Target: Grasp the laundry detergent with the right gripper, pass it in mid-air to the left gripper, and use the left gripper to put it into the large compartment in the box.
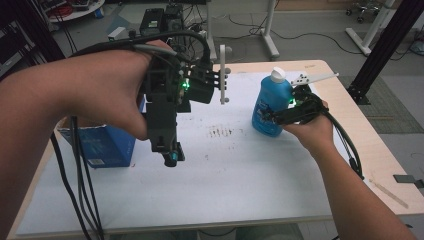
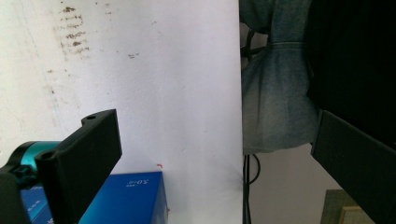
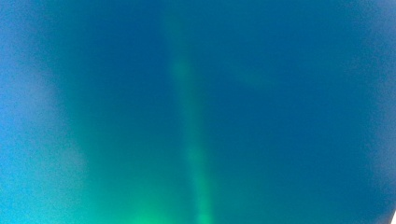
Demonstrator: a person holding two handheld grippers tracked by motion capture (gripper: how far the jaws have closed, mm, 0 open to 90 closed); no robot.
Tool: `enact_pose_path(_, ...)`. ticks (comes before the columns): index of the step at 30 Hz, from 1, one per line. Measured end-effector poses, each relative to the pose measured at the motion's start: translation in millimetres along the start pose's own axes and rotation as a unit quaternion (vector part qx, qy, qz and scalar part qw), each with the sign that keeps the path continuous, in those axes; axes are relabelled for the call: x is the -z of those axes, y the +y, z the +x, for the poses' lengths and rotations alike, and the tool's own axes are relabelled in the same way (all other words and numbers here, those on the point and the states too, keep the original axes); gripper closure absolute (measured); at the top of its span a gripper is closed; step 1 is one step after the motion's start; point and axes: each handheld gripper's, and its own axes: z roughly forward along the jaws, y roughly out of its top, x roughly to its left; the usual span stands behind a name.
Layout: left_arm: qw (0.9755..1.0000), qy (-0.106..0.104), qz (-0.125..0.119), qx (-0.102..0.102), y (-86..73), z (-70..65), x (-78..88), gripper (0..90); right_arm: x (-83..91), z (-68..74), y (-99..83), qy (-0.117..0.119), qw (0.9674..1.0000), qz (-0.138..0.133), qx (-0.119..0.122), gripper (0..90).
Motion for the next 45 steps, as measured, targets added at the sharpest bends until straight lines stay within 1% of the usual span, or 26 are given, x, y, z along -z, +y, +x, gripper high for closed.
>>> enact_pose_path(3, 1.0, 0.0, 0.003, -0.001, 0.7, 1.5, -0.5, 1.7, 1.8, 0.5, 0.0, 0.0, 0.9999, -0.012, 0.002, 13.2)
enact_pose_path(4, 1.0, 0.001, 0.003, -0.002, 0.9, 1.8, -0.6, 1.7, 2.3, 0.9, 0.1, 0.003, 0.9998, -0.018, 0.001, 13.2)
enact_pose_path(6, 1.0, 0.0, 0.002, 0.0, 1.5, 2.0, -1.0, 1.7, 2.2, 0.9, 0.2, 0.001, 0.9998, -0.019, 0.002, 14.1)
enact_pose_path(8, 1.0, -0.001, -0.001, -0.001, 1.8, 2.1, -1.4, 1.7, 2.1, 0.6, 0.1, 0.002, 0.9998, -0.02, 0.002, 15.3)
enact_pose_path(9, 1.0, -0.002, 0.001, -0.002, 2.1, 2.3, -1.2, 1.7, 1.6, 1.0, -0.3, -0.001, 0.9998, -0.02, 0.004, 15.9)
enact_pose_path(12, 1.0, -0.001, 0.002, -0.003, 1.8, 3.0, -1.3, 1.6, 0.5, 0.9, -1.0, 0.0, 0.9998, -0.019, 0.003, 16.4)
enact_pose_path(13, 1.0, 0.0, 0.001, 0.001, 1.3, 2.9, -1.6, 1.7, 0.0, 1.0, -1.3, 0.002, 0.9998, -0.018, 0.002, 16.7)
enact_pose_path(15, 1.0, 0.001, 0.004, -0.001, 0.7, 3.7, -1.7, 1.7, -0.7, 1.0, -1.9, 0.0, 0.9998, -0.018, 0.004, 16.8)
enact_pose_path(17, 1.0, 0.0, 0.001, 0.003, 0.0, 4.1, -2.3, 1.7, -1.0, 0.9, -2.7, 0.004, 0.9998, -0.019, 0.003, 19.6)
enact_pose_path(19, 1.0, -0.001, 0.005, 0.001, 0.0, 5.1, -2.1, 1.7, -1.4, 1.0, -3.2, 0.005, 0.9998, -0.02, 0.004, 19.6)
enact_pose_path(22, 1.0, -0.001, 0.004, 0.005, -0.1, 5.6, -3.1, 1.6, -1.8, 0.8, -3.5, 0.002, 0.9998, -0.019, 0.005, 19.7)
enact_pose_path(23, 1.0, -0.001, 0.003, 0.003, -0.2, 5.9, -3.4, 1.7, -1.7, 0.4, -3.5, 0.003, 0.9998, -0.021, 0.004, 19.7)
enact_pose_path(25, 1.0, -0.002, 0.004, 0.004, -0.4, 6.1, -3.5, 1.7, -0.8, -0.1, -3.9, 0.004, 0.9997, -0.023, 0.004, 23.8)
enact_pose_path(30, 1.0, -0.003, 0.004, 0.007, -1.0, 7.2, -3.3, 1.7, -0.9, -0.3, -4.1, 0.005, 0.9996, -0.026, 0.004, 25.1)
enact_pose_path(34, 1.0, -0.002, 0.004, 0.005, -0.5, 8.1, -3.9, 1.7, -1.1, -0.1, -4.2, 0.005, 0.9996, -0.028, 0.007, 28.1)
enact_pose_path(36, 1.0, -0.003, 0.006, 0.005, -0.1, 9.0, -4.3, 1.7, -1.7, 0.2, -5.0, 0.005, 0.9996, -0.027, 0.008, 28.2)
enact_pose_path(40, 0.9999, -0.004, 0.006, 0.008, -0.6, 10.0, -5.1, 1.7, -2.1, -0.7, -6.4, 0.008, 0.9995, -0.03, 0.005, 29.5)
enact_pose_path(43, 0.9999, -0.005, 0.006, 0.008, -1.3, 11.3, -6.0, 1.7, -2.8, 0.1, -6.5, 0.01, 0.9994, -0.034, 0.008, 32.0)
enact_pose_path(45, 0.9999, -0.005, 0.006, 0.012, -2.0, 11.8, -6.8, 1.7, -3.3, 0.6, -6.6, 0.01, 0.9993, -0.036, 0.011, 32.3)
